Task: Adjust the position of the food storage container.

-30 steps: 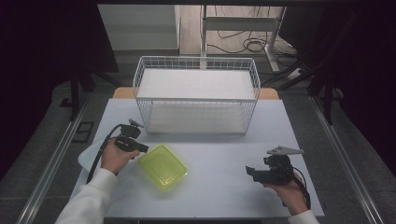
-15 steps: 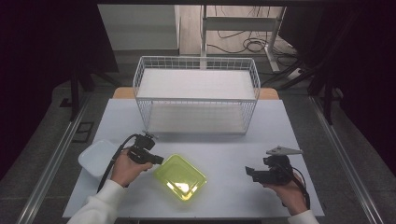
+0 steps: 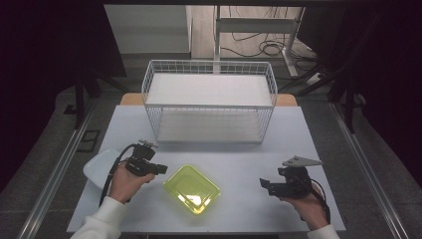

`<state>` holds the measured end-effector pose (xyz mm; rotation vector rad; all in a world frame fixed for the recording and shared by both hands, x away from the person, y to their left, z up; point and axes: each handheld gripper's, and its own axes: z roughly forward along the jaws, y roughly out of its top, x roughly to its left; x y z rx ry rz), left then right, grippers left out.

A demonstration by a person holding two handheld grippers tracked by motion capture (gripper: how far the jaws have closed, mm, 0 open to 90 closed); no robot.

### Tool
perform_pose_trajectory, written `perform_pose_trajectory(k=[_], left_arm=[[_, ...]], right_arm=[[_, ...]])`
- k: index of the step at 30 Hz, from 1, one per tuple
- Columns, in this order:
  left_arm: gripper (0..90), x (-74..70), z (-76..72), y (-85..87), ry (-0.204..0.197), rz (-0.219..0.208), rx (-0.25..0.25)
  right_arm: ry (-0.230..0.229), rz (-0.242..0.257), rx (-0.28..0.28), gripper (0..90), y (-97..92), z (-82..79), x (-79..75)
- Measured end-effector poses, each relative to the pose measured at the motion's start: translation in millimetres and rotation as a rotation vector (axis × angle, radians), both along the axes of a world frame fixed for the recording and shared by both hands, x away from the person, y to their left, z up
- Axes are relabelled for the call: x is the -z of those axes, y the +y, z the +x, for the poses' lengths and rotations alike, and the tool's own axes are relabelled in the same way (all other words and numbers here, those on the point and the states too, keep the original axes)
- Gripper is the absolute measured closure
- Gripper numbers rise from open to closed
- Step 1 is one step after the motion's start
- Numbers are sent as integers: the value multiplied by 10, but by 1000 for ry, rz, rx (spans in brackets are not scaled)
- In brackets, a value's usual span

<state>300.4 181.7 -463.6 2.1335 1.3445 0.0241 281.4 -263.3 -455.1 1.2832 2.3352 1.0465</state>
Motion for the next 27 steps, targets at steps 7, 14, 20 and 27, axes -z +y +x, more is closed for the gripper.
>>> perform_pose_trajectory(k=[7, 14, 20, 27], left_arm=[[709, -74, -169, 97, -98, -38, -26], [359, -194, -234, 170, -168, -70, -59], [258, -287, -260, 224, -189, -84, -89], [243, -345, -266, 252, -211, -84, -79]], right_arm=[[6, -2, -47, 258, 114, -28, -52], [35, 7, -82, 292, 217, -23, -52], [32, 31, -151, 368, 424, -64, -143], [83, 28, -297, 470, 930, -70, -185]])
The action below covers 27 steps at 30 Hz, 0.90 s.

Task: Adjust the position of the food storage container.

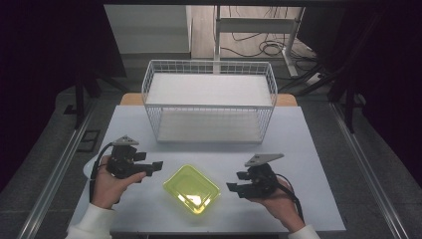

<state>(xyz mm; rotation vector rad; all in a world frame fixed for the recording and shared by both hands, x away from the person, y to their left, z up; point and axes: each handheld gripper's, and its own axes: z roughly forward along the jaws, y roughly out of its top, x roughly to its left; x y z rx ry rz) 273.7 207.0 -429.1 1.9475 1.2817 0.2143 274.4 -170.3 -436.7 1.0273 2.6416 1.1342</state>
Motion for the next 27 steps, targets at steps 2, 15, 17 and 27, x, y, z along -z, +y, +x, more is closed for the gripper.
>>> perform_pose_trajectory(k=[2, 15, 17, 27], left_arm=[[240, 5, 1, 1, 2, 3, 0], [240, -14, -34, -53, -14, 49, 3], [240, -28, -40, -47, -20, 46, 2], [247, 11, -39, -78, -20, 35, 3]], right_arm=[[11, -11, -39, 556, 143, -13, -4], [66, -57, -308, 885, 1106, -268, 56], [52, -87, -339, 885, 1231, -335, 87], [39, -227, -409, 885, 1607, -490, 399]])
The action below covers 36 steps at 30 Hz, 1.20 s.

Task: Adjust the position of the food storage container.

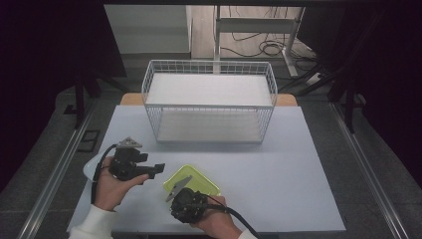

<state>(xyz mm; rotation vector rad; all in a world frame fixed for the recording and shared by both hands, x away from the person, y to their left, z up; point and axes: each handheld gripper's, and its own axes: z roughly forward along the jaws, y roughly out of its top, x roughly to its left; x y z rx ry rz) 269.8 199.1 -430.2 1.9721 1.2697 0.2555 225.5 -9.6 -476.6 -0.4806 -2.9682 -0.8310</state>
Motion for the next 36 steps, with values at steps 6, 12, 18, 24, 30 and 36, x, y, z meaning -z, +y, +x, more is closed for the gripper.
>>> perform_pose_trajectory(k=[6, 12, 18, 24, 30, 36], left_arm=[[258, -9, -8, 19, -12, -22, -19], [262, 48, 15, 39, 5, -26, -25], [265, 81, 31, 50, 16, -18, -28], [264, 113, 39, 34, 28, -11, -24], [259, 155, 53, 6, 43, -1, -17], [257, 156, 50, -5, 44, -6, -18]], right_arm=[[-30, -42, 33, 886, -68, 80, 56], [-20, -37, 74, 886, -253, 193, 49], [-25, -34, 119, 886, -425, 345, 38], [-51, -40, 160, 886, -544, 486, 39], [-65, -42, 199, 886, -633, 579, 50], [-66, -39, 213, 886, -647, 580, 52]])
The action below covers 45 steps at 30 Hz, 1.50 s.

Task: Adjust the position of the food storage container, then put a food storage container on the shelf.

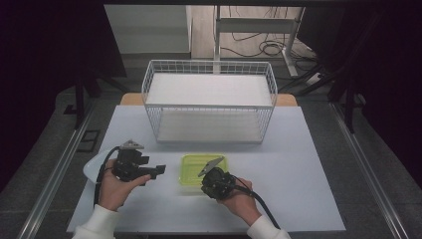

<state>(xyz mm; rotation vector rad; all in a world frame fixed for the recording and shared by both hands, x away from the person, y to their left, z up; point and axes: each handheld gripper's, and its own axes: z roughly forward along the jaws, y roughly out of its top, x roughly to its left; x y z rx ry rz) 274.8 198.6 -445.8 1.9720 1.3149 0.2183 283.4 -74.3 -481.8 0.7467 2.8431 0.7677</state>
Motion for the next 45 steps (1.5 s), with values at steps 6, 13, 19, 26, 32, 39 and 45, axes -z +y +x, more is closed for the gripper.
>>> perform_pose_trajectory(k=[6, 13, 19, 26, 32, 39, 45], left_arm=[[252, 4, -1, -8, 3, -28, -11], [254, -6, -15, -52, 2, -40, -7], [253, 8, 0, -140, 15, -65, 7], [252, 66, 10, -170, 30, -60, 12], [254, 53, 1, -155, 26, -81, 6], [253, 83, 7, -146, 38, -99, -9], [253, 80, 15, -158, 44, -108, -13]], right_arm=[[-27, 100, -6, 885, -105, -43, -236], [-17, 285, 198, 428, -749, -15, -368], [9, 337, 300, 286, -1088, 104, -347], [20, 386, 373, 235, -1400, 261, -310], [21, 410, 404, 236, -1486, 288, -327], [46, 425, 370, 234, -1456, 298, -306], [67, 442, 358, 243, -1429, 312, -298]])
